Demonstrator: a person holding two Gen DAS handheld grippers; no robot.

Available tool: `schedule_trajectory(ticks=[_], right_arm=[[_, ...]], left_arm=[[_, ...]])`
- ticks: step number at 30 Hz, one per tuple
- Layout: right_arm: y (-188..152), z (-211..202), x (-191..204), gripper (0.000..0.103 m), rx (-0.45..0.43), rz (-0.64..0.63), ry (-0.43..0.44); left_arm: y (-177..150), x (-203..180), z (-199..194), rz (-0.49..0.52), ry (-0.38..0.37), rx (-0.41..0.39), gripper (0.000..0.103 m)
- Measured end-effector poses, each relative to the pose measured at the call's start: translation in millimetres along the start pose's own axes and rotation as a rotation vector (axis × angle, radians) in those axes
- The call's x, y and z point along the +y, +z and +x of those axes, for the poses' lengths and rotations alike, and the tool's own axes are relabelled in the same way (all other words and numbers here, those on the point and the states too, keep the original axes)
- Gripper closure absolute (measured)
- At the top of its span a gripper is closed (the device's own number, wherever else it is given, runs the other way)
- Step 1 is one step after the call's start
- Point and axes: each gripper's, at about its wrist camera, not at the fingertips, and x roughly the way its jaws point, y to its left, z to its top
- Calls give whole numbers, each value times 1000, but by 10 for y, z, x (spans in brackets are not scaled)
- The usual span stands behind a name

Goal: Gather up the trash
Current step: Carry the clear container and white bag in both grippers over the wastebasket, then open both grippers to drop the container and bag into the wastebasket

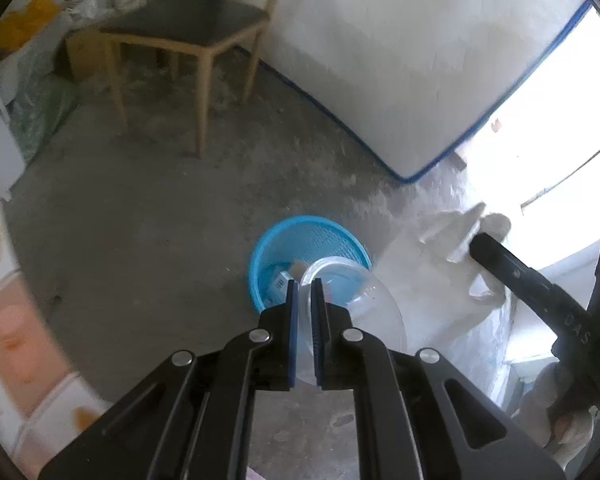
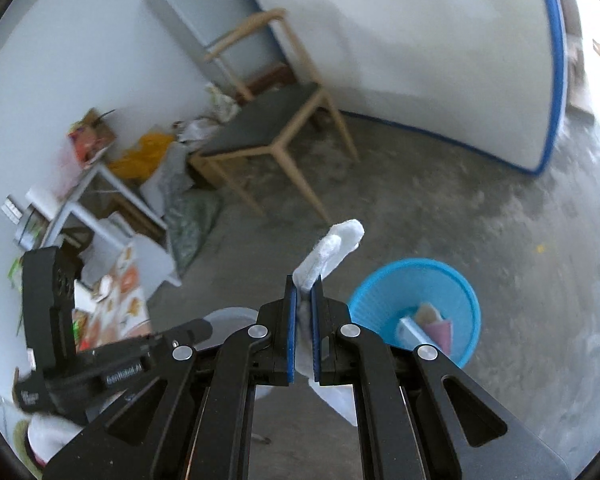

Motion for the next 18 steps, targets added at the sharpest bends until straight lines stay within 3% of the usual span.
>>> schedule_trajectory(ticks=[3, 5, 6, 7, 8, 12, 18], right_arm=[[32, 211, -239, 98, 4, 39, -40], [67, 407, -388, 91, 15, 58, -76], [63, 487, -486, 87, 29, 69, -96], [50, 652, -601, 70, 65, 88, -108], [25, 731, -678, 55, 88, 101, -111], [-132, 1010, -960, 54, 145, 145, -174], [-278, 966, -1124, 54, 143, 190, -161]], left_arm=[[50, -124, 325, 16, 26, 2, 97], [89, -167, 536, 30, 31, 5, 86], [92, -194, 633, 49, 39, 12, 57], [90, -217, 741, 72, 63, 19, 41], [60, -190, 768, 69, 70, 14, 41], [25, -90, 773, 9, 21, 28, 41], [91, -64, 315, 46, 18, -92, 41]])
